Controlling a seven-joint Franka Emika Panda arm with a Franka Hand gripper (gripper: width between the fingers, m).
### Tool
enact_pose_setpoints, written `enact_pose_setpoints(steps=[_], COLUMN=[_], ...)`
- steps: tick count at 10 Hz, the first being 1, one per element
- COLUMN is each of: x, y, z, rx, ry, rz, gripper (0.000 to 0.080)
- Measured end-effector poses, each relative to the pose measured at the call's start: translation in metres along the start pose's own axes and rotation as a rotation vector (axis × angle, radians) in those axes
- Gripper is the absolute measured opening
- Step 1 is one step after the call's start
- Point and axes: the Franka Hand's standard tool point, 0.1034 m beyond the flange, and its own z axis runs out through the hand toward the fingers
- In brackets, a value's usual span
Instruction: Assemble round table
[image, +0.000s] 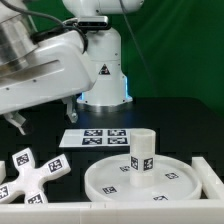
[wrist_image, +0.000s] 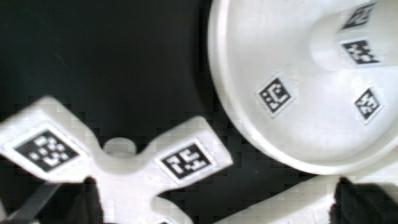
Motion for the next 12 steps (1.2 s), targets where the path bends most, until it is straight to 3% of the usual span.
enact_pose_setpoints(steps=[2, 5, 6, 7, 8, 9, 12], x=[-0.003, -0.007, -0.008, 0.008, 0.023, 0.028, 0.028], y=[-0.001, -0.001, 0.001, 0.002, 0.006, 0.018, 0.013], z=[0.007, 0.007, 0.005, 0.004, 0.006, 0.008, 0.009], rx=[0.013, 0.009, -0.009, -0.038, -0.017, 0.011, 0.008], ry=[-0.050, -0.085, -0.180, -0.222, -0.207, -0.189, -0.191], rz=[0.002, 0.022, 0.062, 0.112, 0.080, 0.080, 0.079], gripper=[0.0648, 0.0648, 0.0648, 0.0648, 0.0648, 0.0648, 0.0648])
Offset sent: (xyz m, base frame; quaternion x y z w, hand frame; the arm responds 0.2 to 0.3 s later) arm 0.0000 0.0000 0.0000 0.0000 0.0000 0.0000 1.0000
